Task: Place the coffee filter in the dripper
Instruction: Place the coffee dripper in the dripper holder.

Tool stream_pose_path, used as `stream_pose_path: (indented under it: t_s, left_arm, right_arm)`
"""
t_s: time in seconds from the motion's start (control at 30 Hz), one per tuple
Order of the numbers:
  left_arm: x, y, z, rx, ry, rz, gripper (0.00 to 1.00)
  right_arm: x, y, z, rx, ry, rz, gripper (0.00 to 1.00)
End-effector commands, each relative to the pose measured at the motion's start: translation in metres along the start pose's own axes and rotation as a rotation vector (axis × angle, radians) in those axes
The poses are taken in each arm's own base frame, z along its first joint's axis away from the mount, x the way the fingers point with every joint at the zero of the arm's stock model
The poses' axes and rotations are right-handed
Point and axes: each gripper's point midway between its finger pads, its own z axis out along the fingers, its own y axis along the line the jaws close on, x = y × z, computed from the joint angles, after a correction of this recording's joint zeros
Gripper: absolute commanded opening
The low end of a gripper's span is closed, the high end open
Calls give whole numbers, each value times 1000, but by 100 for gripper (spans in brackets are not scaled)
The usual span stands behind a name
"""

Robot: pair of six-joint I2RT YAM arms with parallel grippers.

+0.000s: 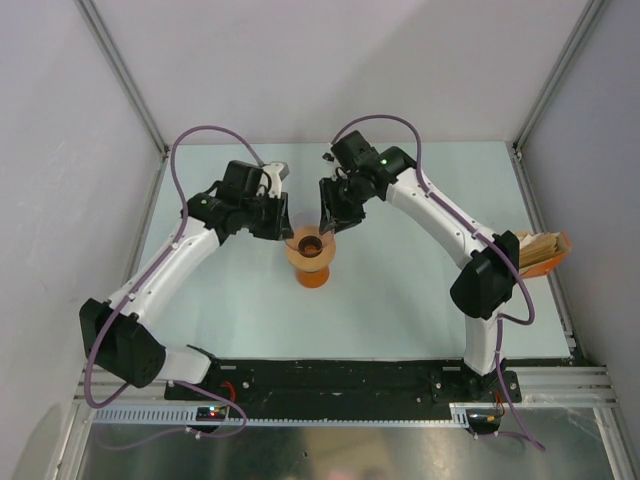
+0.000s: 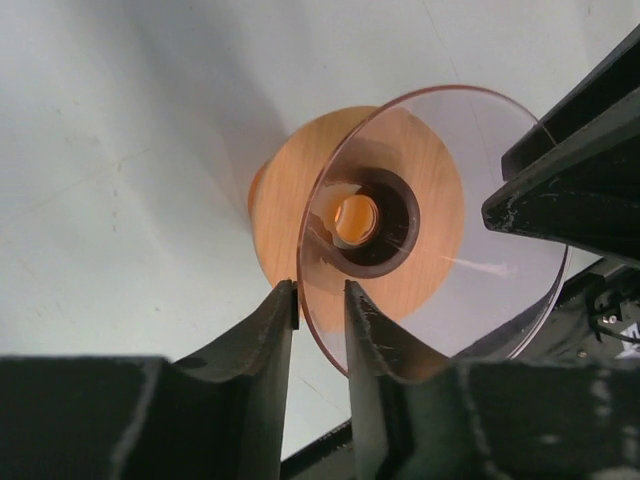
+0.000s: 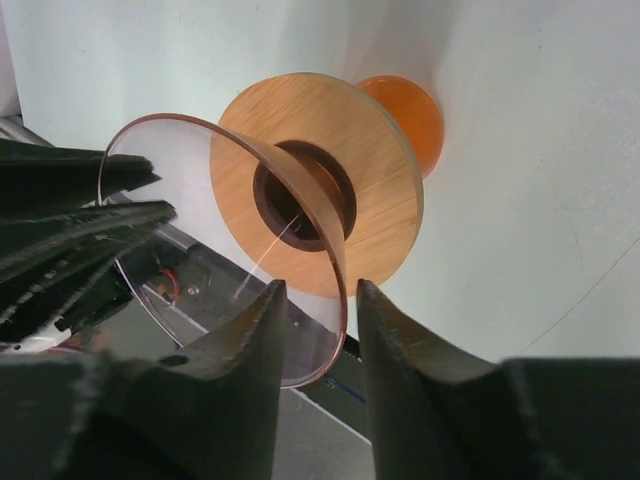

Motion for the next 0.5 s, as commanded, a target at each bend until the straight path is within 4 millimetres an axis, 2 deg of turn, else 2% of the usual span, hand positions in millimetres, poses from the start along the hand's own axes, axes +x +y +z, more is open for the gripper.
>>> stream_pose_path:
  t_s: [0.0, 0.2, 0.33, 0.47]
  left_arm:
    - [-3, -8, -6, 25, 15, 17, 37]
    - [-16, -7, -13, 21, -23, 4, 56]
    - [-30, -11, -23, 45, -61, -6, 69]
    - [-47, -15, -41, 63, -126, -5, 87]
  right_arm:
    - [-16, 14, -11, -42, -54, -36, 43]
    - [-22, 18, -16, -66, -71, -39, 57]
    - [-26, 24, -22, -104, -81, -45, 73]
    - [-36, 31, -40, -142, -129, -78, 89]
